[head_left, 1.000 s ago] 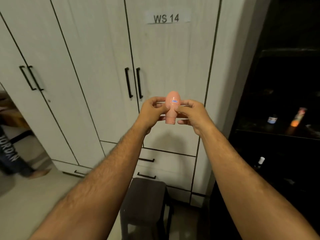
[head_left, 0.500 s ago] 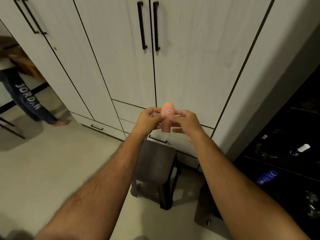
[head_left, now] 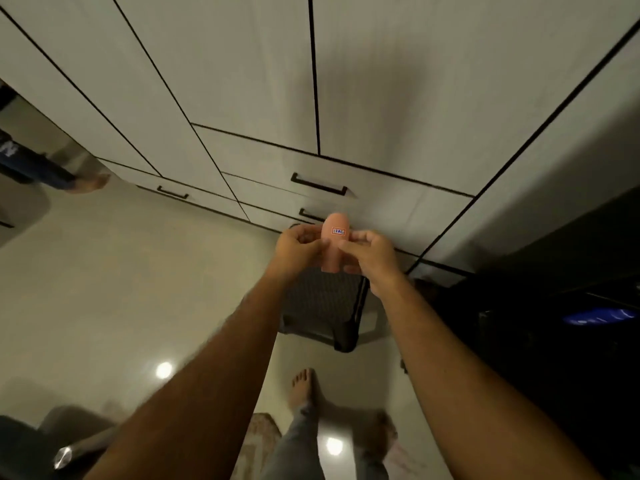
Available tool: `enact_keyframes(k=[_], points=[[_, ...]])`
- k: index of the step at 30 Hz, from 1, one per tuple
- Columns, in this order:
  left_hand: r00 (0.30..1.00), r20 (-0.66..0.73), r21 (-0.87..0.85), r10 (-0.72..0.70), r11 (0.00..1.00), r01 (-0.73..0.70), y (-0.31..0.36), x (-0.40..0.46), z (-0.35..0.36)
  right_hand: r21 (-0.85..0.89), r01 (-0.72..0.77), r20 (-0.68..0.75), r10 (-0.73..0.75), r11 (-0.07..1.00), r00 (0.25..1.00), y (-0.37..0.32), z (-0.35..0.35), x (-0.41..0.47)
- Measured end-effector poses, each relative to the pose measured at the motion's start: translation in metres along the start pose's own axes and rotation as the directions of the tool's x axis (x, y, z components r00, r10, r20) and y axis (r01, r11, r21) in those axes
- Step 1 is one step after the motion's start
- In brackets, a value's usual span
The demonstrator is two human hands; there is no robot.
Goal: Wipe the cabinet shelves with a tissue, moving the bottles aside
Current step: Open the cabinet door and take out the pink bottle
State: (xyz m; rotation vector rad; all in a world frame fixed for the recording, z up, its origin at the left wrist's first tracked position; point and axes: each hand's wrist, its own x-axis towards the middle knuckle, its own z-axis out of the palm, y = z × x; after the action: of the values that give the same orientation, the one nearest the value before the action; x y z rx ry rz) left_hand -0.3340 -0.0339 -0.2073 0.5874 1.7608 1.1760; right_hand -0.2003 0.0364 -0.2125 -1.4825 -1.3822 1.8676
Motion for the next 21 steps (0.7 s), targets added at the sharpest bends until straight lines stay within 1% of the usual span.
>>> enact_keyframes(k=[5, 9, 11, 12, 15, 18, 21], points=[[0.991, -0.007, 0.082, -0.132, 0.988, 0.132, -0.085, 0.061, -0.007, 0.027, -0.145, -0.098, 0.147, 0.989, 0.984, 0.076, 0.033, 0.064], [0.985, 0.016, 0.163, -0.171, 0.973, 0.166, -0.148, 0.102, -0.006, 0.049, -0.223, -0.164, 0.228, 0.974, 0.960, 0.133, 0.052, 0.112], [0.982, 0.014, 0.190, -0.190, 0.964, 0.184, -0.176, 0.122, -0.005, 0.024, -0.257, -0.179, 0.257, 0.966, 0.950, 0.159, 0.060, 0.135], [0.980, 0.017, 0.210, -0.196, 0.959, 0.188, -0.191, 0.135, -0.004, 0.018, -0.269, -0.195, 0.267, 0.963, 0.944, 0.173, 0.065, 0.149], [0.982, -0.005, 0.220, -0.189, 0.958, 0.185, -0.207, 0.147, -0.004, 0.004, -0.284, -0.202, 0.279, 0.959, 0.939, 0.187, 0.069, 0.163], [0.977, -0.005, 0.236, -0.213, 0.949, 0.208, -0.234, 0.171, -0.003, -0.009, -0.308, -0.222, 0.298, 0.951, 0.928, 0.212, 0.076, 0.189], [0.978, -0.001, 0.253, -0.207, 0.946, 0.200, -0.252, 0.187, -0.001, -0.036, -0.305, -0.250, 0.287, 0.952, 0.925, 0.228, 0.080, 0.206]])
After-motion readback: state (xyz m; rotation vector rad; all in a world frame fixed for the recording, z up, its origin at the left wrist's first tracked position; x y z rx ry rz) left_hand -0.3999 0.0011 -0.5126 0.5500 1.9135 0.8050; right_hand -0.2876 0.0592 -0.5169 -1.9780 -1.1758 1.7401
